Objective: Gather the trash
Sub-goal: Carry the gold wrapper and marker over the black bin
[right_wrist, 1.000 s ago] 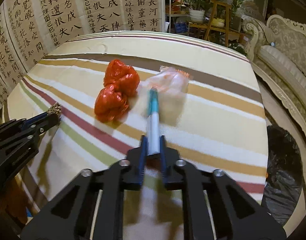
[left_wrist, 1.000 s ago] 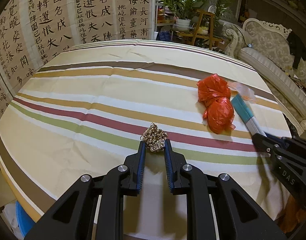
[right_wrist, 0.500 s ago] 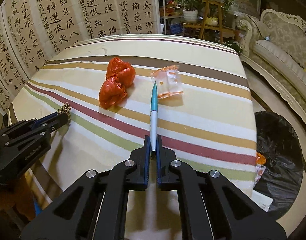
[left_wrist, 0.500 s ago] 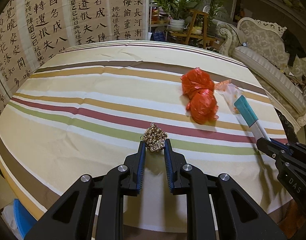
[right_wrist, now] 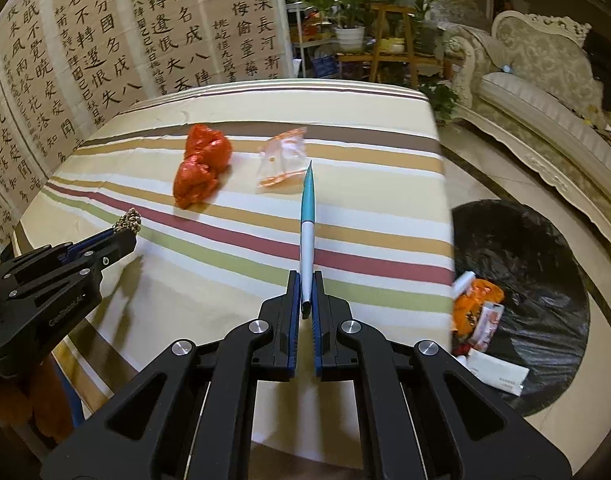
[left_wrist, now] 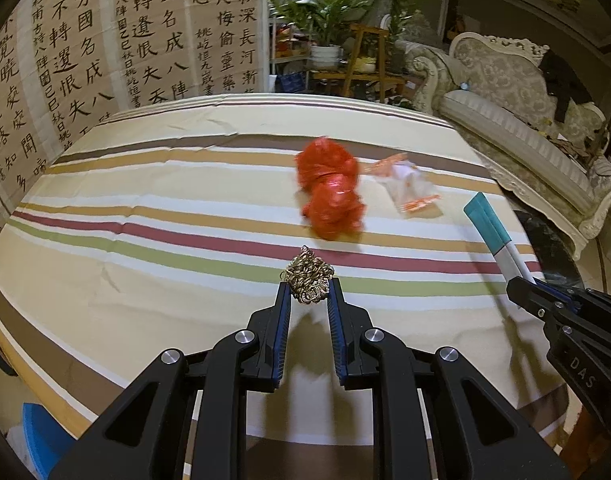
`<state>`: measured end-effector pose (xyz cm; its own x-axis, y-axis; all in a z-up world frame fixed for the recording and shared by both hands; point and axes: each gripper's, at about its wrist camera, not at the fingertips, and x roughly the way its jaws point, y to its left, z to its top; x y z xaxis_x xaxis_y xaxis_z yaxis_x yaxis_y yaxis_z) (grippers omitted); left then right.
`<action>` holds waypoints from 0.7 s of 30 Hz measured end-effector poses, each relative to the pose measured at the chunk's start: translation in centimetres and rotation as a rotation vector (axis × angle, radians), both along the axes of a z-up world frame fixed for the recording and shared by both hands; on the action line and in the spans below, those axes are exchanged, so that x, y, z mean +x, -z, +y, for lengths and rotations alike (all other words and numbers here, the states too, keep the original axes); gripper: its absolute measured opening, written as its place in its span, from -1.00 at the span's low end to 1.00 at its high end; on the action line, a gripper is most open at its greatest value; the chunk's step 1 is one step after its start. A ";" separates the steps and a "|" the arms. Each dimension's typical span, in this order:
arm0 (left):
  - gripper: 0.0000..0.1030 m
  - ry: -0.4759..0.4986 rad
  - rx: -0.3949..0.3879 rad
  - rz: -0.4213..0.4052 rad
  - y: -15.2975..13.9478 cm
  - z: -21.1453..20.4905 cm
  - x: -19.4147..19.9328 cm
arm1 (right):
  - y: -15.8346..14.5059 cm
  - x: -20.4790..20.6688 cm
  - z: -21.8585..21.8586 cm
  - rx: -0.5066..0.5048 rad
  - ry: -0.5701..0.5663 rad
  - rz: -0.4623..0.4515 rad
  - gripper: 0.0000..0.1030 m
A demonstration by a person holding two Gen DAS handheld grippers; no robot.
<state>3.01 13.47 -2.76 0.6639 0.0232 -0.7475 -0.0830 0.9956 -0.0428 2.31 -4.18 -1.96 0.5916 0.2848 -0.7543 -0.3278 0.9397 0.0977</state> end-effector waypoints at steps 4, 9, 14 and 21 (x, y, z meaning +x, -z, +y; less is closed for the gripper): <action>-0.62 0.026 0.002 -0.010 -0.2 -1.6 -0.1 | -0.1 -0.4 -1.5 0.005 0.031 -0.008 -0.89; -0.62 0.069 0.005 -0.030 -0.8 -3.8 -0.1 | -0.4 -0.9 -3.5 0.013 0.073 -0.020 -0.89; -0.62 0.120 0.009 -0.041 -1.1 -6.5 -0.2 | -0.6 -1.4 -5.8 0.021 0.121 -0.033 -0.89; -0.62 0.198 0.018 -0.047 -1.1 -10.5 0.0 | -0.7 -1.9 -9.2 0.019 0.201 -0.049 -0.89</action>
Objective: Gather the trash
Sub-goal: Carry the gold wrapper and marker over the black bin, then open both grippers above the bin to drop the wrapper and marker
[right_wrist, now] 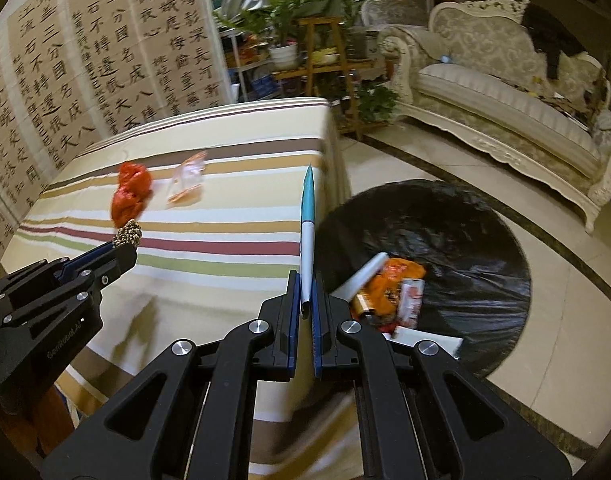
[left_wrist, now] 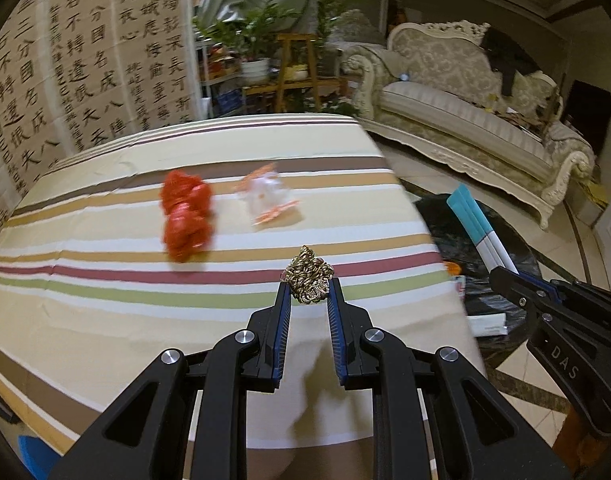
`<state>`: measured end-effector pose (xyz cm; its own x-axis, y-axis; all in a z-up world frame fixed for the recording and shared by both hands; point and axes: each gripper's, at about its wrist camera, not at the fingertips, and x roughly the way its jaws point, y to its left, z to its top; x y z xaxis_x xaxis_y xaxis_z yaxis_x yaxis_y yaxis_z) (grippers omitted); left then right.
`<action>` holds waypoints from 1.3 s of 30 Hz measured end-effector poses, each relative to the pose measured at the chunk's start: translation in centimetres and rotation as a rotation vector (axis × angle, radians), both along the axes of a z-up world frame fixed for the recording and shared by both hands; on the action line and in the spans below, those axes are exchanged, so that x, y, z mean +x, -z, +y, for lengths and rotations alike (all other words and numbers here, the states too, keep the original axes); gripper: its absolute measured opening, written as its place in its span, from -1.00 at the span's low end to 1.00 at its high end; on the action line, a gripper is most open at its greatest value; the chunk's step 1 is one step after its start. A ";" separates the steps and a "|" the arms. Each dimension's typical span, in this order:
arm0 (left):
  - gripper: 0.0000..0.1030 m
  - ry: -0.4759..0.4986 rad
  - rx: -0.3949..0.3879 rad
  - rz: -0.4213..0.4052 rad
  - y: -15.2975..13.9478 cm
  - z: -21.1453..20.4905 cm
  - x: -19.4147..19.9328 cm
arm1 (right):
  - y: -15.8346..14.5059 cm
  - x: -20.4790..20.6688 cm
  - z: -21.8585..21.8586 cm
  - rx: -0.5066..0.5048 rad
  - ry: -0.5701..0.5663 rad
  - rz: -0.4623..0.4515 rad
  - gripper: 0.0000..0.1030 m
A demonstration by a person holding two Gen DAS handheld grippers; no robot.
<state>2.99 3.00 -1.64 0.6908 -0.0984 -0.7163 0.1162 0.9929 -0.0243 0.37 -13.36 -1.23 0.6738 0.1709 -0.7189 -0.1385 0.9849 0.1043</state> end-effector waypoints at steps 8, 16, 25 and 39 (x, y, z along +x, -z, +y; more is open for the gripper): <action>-0.62 0.080 0.011 0.005 0.5 -4.0 0.7 | 0.5 -0.1 -3.3 -0.008 0.087 -0.002 -0.89; -0.62 0.121 0.019 0.007 0.8 -6.8 1.8 | 1.3 0.3 -5.7 -0.007 0.149 0.005 -0.89; -0.62 0.166 0.047 0.012 1.4 -9.8 3.2 | 2.0 1.1 -7.5 0.002 0.193 0.010 -0.89; -0.60 0.201 0.075 0.036 2.3 -12.5 5.3 | 2.8 2.4 -9.7 0.019 0.248 0.025 -0.85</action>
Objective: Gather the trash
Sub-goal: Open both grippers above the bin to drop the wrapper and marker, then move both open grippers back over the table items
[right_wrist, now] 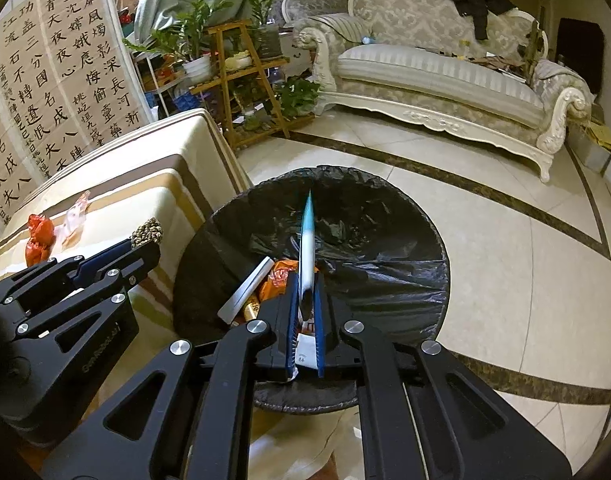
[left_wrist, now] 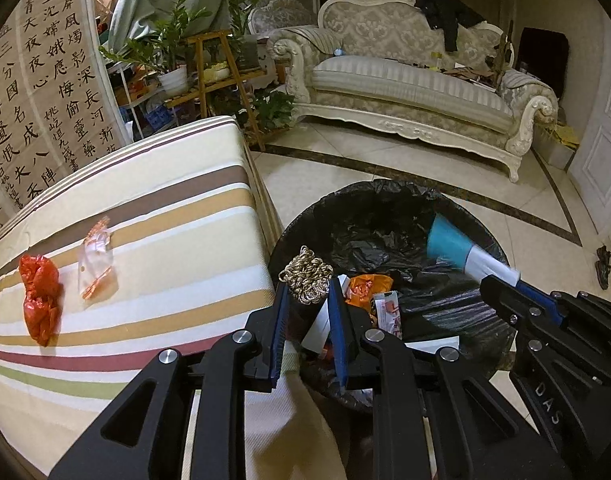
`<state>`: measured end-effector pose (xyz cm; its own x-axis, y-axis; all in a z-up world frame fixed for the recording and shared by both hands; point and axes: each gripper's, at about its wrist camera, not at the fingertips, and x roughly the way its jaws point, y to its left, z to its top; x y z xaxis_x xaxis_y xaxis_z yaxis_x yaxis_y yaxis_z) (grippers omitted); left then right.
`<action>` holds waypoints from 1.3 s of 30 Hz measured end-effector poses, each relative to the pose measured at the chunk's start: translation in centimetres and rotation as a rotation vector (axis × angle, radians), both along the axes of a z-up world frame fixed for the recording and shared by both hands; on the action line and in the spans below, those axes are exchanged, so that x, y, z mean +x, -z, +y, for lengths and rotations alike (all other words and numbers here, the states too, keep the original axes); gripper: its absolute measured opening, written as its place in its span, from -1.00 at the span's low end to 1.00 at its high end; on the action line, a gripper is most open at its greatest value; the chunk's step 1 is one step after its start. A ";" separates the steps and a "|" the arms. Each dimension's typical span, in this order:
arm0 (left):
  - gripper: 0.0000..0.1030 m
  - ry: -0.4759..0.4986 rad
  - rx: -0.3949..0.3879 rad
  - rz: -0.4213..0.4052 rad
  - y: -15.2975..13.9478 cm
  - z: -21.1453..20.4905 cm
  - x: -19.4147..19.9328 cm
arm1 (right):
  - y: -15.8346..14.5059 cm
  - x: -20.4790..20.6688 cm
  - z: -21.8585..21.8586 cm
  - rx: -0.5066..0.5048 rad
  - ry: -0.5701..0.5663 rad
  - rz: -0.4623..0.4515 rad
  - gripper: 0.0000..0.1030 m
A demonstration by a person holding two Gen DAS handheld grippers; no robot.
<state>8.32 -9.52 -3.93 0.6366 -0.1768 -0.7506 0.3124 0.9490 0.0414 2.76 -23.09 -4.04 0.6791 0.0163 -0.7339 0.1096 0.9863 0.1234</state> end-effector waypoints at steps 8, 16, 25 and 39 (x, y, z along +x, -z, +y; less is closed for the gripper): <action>-0.12 -0.013 -0.006 0.009 0.0 0.0 0.4 | 0.1 0.0 -0.6 0.007 0.025 -0.001 -0.53; 0.06 -0.016 -0.011 0.002 -0.3 0.1 0.3 | 0.0 -0.2 -0.8 0.007 0.042 -0.006 -0.29; 0.23 -0.056 -0.015 -0.019 -1.1 1.9 -0.2 | -0.4 -0.1 -0.5 0.007 0.046 -0.018 -0.03; 0.25 -0.236 -0.003 -0.033 -2.0 10.3 -0.1 | -1.4 1.7 4.9 0.010 -0.084 -0.016 0.08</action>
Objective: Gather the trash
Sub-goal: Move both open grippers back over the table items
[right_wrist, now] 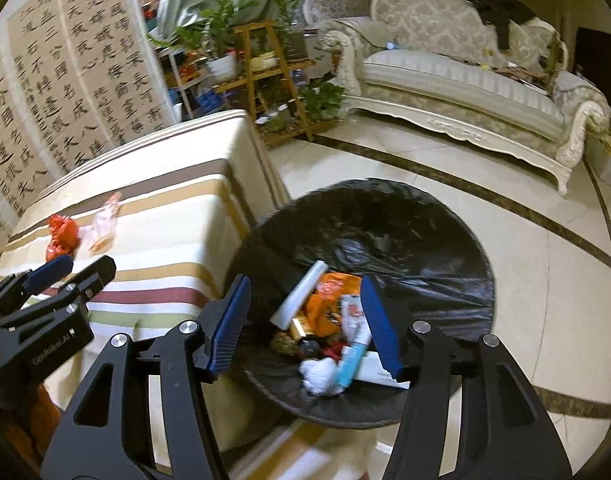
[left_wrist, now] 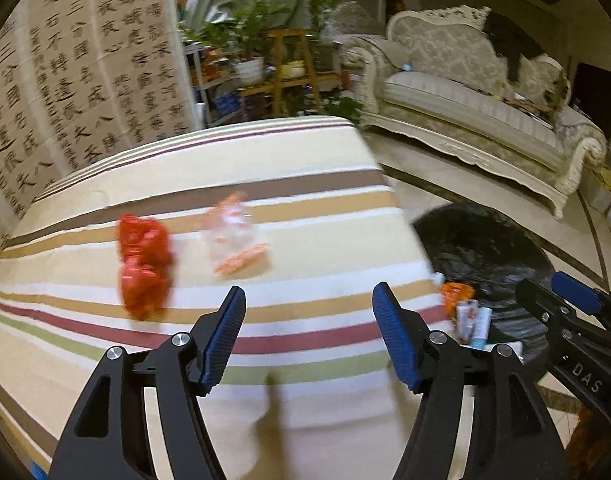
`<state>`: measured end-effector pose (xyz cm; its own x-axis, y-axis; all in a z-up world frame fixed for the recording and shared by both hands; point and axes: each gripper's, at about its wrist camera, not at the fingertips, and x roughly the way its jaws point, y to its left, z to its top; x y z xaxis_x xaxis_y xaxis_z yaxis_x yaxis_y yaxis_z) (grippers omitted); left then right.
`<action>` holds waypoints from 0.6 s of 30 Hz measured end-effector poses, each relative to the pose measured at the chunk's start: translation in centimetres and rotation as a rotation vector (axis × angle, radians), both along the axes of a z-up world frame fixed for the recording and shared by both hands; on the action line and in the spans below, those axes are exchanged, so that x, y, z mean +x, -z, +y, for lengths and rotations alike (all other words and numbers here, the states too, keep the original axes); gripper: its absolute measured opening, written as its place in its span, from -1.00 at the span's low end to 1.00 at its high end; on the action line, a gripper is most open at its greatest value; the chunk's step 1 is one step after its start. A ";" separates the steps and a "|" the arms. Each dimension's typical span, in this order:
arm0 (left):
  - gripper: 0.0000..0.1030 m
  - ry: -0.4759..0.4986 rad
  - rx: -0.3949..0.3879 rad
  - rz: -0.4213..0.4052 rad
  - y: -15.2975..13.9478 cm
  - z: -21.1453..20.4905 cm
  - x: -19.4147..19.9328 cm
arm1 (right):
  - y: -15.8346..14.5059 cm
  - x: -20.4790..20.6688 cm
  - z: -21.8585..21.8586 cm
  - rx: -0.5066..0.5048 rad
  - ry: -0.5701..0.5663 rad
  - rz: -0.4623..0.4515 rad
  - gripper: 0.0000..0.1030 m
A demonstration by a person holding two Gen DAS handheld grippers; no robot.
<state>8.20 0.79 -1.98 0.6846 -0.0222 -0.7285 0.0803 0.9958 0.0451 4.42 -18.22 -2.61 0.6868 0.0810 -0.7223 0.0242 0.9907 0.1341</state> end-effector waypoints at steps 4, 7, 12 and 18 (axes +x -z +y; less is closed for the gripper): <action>0.28 -0.068 0.008 -0.020 -0.5 2.9 0.3 | -0.5 0.7 2.4 -0.004 -0.057 -0.003 0.15; 0.30 -0.116 0.019 -0.031 -0.6 4.9 0.8 | -1.0 1.3 4.4 -0.010 -0.097 -0.010 0.23; 0.31 -0.194 0.015 -0.017 -0.2 8.2 2.1 | -1.4 2.5 7.4 -0.015 -0.158 -0.009 0.23; 0.31 -0.234 0.020 0.017 1.0 10.2 3.7 | -1.5 4.2 10.3 -0.019 -0.208 0.001 0.23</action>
<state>11.88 11.01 -2.96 0.6568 0.1501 -0.7390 -0.1518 0.9862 0.0655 8.59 -7.93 -1.14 0.6561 0.2073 -0.7257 -0.1806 0.9767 0.1157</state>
